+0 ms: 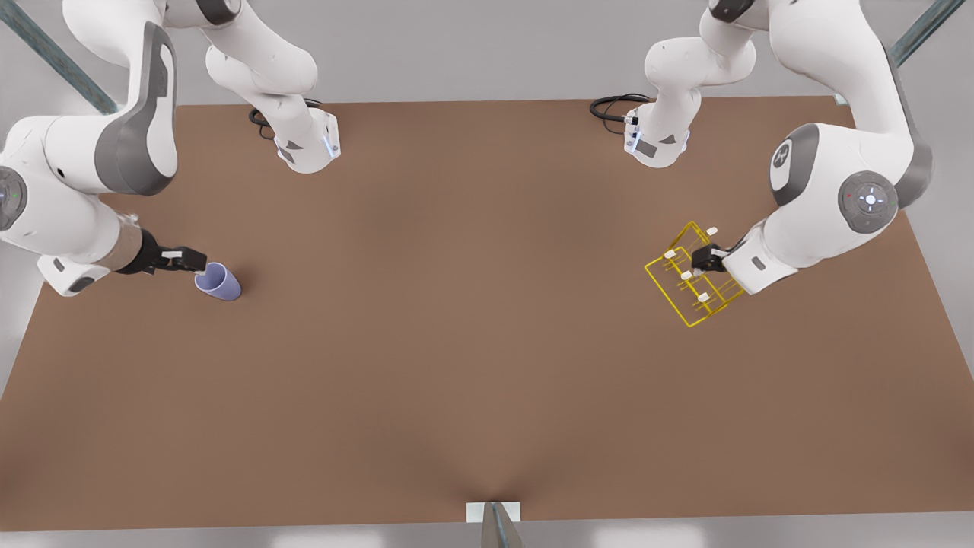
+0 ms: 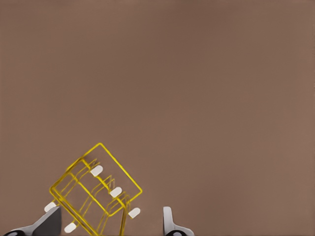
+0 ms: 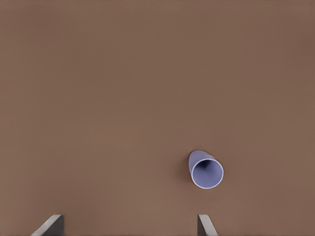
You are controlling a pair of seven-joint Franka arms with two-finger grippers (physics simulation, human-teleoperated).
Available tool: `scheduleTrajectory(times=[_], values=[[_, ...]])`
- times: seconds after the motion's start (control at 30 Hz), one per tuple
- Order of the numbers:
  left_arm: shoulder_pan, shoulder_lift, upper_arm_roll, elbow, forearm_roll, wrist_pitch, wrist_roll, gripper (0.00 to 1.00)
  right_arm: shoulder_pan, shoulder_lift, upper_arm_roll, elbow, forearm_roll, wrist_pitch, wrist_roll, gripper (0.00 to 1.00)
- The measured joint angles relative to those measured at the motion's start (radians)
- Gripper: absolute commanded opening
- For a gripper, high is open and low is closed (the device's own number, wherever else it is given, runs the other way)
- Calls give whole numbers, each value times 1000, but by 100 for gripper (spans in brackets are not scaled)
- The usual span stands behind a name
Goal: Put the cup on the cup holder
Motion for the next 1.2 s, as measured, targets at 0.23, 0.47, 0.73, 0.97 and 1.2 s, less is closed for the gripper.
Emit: scheduleTrajectory(times=[0.23, 0.47, 0.73, 0.97, 1.2], values=[[7, 44, 27, -87, 52, 81, 1, 100, -1, -104, 14, -370, -4, 221, 17, 100], [9, 43, 37, -98, 87, 122, -8, 100, -18, -149, 9, -635, 6, 392, 9, 100], [8, 29, 34, -98, 93, 125, -40, 100, -70, 32, -79, -491, 22, 505, -53, 100], [9, 24, 37, -98, 96, 123, -58, 100, -123, 124, -93, -344, 71, 312, -109, 100], [9, 4, 37, -90, 99, 115, -70, 100, -119, 163, -24, -330, 87, 132, -150, 100]])
